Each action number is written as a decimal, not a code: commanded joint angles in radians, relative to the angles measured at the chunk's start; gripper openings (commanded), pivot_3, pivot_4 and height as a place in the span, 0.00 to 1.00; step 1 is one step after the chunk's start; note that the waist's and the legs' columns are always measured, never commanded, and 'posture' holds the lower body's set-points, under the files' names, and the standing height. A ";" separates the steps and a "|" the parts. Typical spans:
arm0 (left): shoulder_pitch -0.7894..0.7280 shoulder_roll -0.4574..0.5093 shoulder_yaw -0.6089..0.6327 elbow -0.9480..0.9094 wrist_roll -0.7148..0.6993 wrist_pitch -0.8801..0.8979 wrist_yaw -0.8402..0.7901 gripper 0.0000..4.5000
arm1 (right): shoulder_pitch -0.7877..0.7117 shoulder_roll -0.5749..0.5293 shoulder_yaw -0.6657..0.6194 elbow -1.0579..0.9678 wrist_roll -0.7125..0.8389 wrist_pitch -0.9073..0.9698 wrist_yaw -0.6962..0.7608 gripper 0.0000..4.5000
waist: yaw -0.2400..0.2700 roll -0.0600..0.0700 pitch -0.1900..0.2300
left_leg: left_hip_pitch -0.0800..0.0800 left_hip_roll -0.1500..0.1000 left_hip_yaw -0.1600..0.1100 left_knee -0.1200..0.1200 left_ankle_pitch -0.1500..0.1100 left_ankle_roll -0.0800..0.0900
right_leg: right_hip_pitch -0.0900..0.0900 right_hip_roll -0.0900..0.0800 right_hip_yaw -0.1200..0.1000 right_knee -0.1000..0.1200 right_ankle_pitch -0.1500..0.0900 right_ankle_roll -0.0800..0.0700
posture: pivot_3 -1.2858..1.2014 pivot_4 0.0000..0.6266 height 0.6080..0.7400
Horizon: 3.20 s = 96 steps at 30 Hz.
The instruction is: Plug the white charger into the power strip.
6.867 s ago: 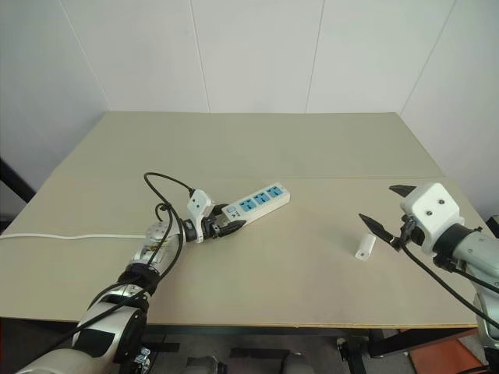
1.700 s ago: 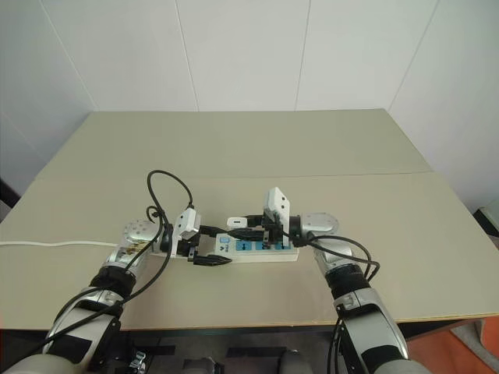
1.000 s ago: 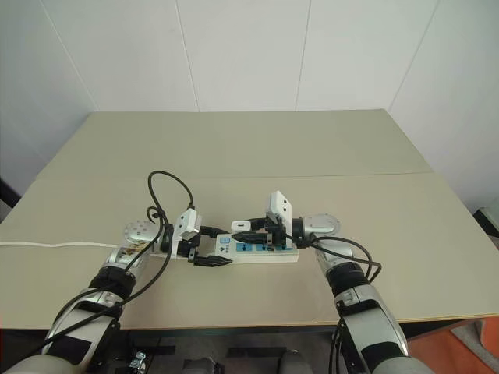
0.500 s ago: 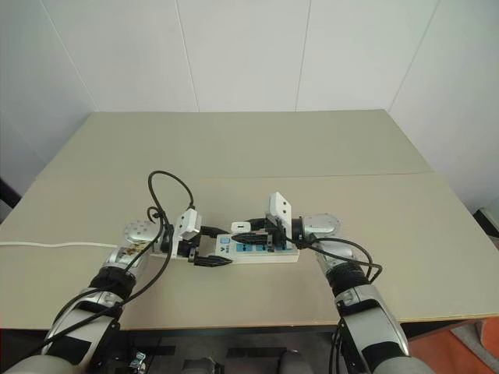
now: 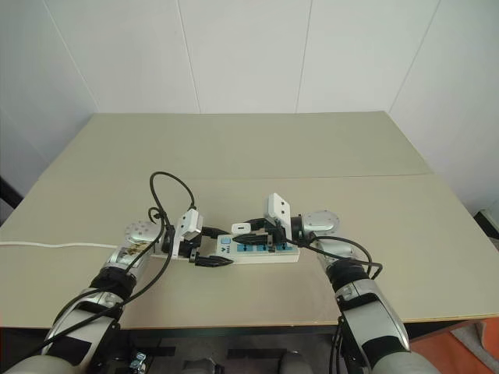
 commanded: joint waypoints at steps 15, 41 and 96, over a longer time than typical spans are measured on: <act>0.044 0.061 -0.005 -0.047 0.013 0.013 -0.018 0.73 | 0.058 -0.082 0.032 0.123 -0.084 0.125 0.048 0.25 | 0.004 0.000 -0.001 | 0.001 0.000 -0.001 -0.001 -0.001 0.001 | 0.004 0.000 -0.001 -0.001 0.000 0.000 | 0.52 0.24 1.00; 0.053 0.074 0.000 -0.069 0.010 0.042 -0.005 0.73 | 0.108 -0.151 0.103 0.116 -0.149 0.094 0.011 0.25 | 0.005 0.000 -0.001 | 0.005 0.000 -0.001 -0.001 -0.001 0.001 | 0.008 0.000 -0.001 -0.003 -0.001 0.001 | 0.52 0.24 1.00; 0.274 0.351 0.281 -0.819 -0.363 0.458 0.008 0.99 | 0.230 -0.455 -0.256 -0.453 0.133 0.322 0.097 1.00 | 0.005 -0.003 0.011 | -0.007 0.001 -0.001 -0.009 0.000 -0.001 | -0.011 0.000 0.000 -0.001 -0.003 -0.002 | 0.52 0.24 1.00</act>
